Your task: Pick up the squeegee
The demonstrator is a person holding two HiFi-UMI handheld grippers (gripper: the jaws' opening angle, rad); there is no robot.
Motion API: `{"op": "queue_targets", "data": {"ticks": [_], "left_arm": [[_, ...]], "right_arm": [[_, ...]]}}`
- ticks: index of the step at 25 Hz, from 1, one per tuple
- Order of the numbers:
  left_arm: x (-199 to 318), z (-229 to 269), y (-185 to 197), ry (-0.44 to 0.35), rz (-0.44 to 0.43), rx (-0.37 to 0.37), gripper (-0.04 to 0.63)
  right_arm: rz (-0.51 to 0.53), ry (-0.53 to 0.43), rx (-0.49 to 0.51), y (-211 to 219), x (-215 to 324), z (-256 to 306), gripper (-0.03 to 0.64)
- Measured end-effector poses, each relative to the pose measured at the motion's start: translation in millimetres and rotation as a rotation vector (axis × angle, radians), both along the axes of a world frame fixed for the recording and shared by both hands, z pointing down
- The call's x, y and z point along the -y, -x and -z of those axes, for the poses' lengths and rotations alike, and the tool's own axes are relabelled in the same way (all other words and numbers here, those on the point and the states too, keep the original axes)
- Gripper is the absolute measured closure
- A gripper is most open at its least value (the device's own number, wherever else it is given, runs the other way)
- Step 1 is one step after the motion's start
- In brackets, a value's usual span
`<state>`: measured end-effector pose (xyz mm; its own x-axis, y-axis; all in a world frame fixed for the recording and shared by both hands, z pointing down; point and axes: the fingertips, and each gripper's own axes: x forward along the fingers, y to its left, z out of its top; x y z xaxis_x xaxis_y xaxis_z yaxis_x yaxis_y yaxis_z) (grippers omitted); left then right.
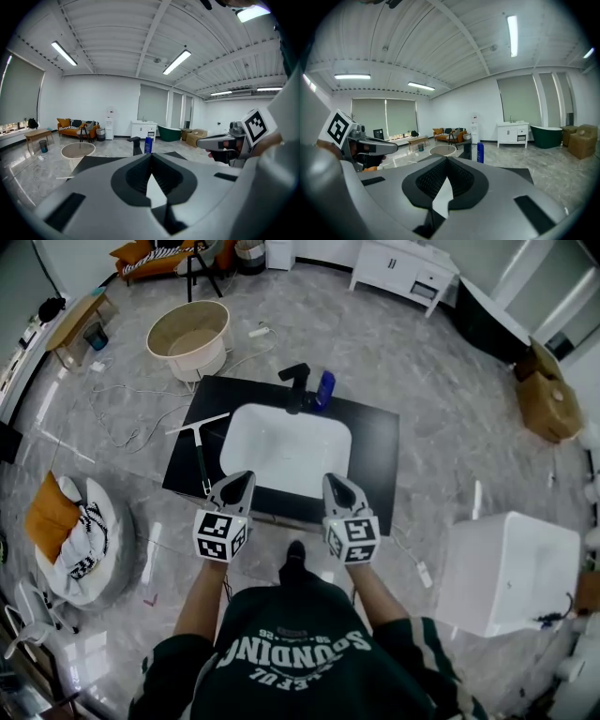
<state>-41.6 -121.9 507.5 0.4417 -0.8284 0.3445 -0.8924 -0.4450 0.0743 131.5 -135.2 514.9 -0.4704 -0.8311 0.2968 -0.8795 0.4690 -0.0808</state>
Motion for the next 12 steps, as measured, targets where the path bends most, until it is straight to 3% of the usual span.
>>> {"op": "queue_targets", "data": {"ticks": [7,12], "left_arm": [[61,10,10,-0.008,0.046,0.002,0.594],[88,13,16,-0.009,0.049,-0.012,0.594]], "right_arm": [[0.09,0.0,-0.034,16,62,6,0.615],[0.094,-0.004,-0.037,26,87,9,0.615]]}}
